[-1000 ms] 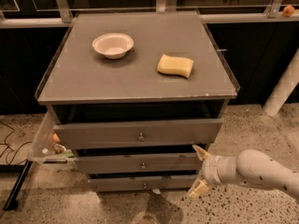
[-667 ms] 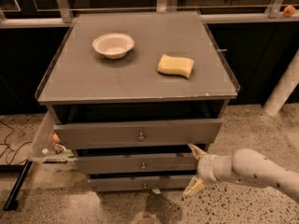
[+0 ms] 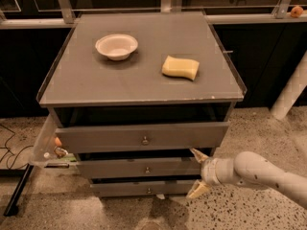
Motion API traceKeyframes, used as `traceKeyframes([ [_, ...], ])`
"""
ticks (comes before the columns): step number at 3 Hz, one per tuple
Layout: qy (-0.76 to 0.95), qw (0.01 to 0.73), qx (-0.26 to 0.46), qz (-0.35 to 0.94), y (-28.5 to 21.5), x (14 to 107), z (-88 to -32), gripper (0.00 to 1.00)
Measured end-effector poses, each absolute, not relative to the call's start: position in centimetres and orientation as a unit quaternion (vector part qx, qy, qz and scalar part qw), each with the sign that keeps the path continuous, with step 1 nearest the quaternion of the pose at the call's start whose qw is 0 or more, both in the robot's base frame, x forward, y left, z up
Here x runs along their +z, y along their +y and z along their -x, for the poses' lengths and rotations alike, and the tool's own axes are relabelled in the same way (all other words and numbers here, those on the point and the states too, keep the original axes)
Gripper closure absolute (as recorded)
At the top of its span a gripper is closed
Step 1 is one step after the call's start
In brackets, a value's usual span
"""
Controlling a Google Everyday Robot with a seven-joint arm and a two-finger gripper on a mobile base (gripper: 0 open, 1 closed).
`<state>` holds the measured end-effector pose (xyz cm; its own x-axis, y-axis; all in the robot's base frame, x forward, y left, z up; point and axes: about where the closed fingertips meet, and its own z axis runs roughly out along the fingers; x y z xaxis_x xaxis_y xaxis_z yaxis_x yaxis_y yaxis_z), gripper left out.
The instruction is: Open middle drawer
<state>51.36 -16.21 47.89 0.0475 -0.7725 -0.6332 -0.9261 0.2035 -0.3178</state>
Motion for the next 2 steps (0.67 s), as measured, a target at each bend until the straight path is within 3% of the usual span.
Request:
traceKeyframes([
  [2,0.682,0.37,0.115,0.62,-16.32,45.4,-52.22,0.0],
])
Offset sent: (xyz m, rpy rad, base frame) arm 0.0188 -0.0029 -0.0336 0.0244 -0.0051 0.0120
